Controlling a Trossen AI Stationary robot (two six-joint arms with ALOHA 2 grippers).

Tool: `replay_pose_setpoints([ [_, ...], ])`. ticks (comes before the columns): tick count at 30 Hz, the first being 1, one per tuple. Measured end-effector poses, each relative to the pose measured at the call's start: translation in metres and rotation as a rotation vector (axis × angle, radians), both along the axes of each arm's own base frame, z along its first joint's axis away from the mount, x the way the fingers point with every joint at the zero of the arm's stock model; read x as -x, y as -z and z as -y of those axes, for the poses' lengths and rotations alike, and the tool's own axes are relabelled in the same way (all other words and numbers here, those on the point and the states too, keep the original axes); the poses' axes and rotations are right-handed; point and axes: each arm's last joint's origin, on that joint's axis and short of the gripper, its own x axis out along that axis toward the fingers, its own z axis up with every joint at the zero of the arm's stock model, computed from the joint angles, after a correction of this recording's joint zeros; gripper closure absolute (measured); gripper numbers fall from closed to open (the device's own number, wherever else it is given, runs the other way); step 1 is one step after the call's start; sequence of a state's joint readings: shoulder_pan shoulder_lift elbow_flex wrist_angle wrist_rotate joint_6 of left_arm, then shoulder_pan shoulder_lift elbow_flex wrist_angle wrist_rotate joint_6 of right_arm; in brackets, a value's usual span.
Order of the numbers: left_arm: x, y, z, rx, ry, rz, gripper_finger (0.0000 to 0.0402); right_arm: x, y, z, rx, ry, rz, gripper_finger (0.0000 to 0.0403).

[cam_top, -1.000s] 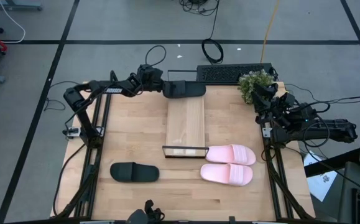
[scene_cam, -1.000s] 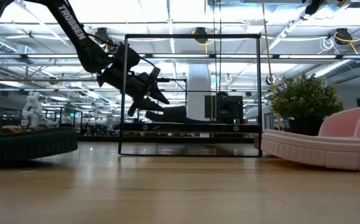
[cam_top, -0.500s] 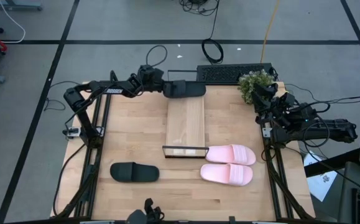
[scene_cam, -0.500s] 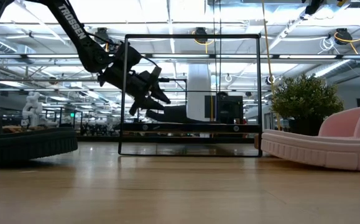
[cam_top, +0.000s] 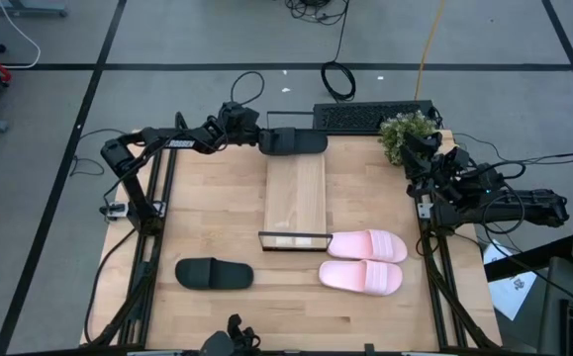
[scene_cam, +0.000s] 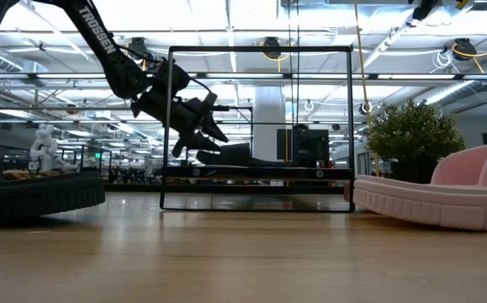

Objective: Pick and place slides into the shelf
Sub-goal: Put the top black slides on the shelf

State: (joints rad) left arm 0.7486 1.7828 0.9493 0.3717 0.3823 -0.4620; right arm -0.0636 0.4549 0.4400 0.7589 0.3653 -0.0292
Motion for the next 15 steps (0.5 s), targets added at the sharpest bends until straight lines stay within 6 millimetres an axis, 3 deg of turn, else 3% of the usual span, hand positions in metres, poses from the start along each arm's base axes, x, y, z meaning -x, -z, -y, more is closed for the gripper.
replay_pose_setpoints([
  [15, 0.0009, 0.0038, 0.0016, 0.012, -0.012, -0.045, 0.0256, 0.0, 0.0, 0.0, 0.001, 0.0, 0.0, 0.0206],
])
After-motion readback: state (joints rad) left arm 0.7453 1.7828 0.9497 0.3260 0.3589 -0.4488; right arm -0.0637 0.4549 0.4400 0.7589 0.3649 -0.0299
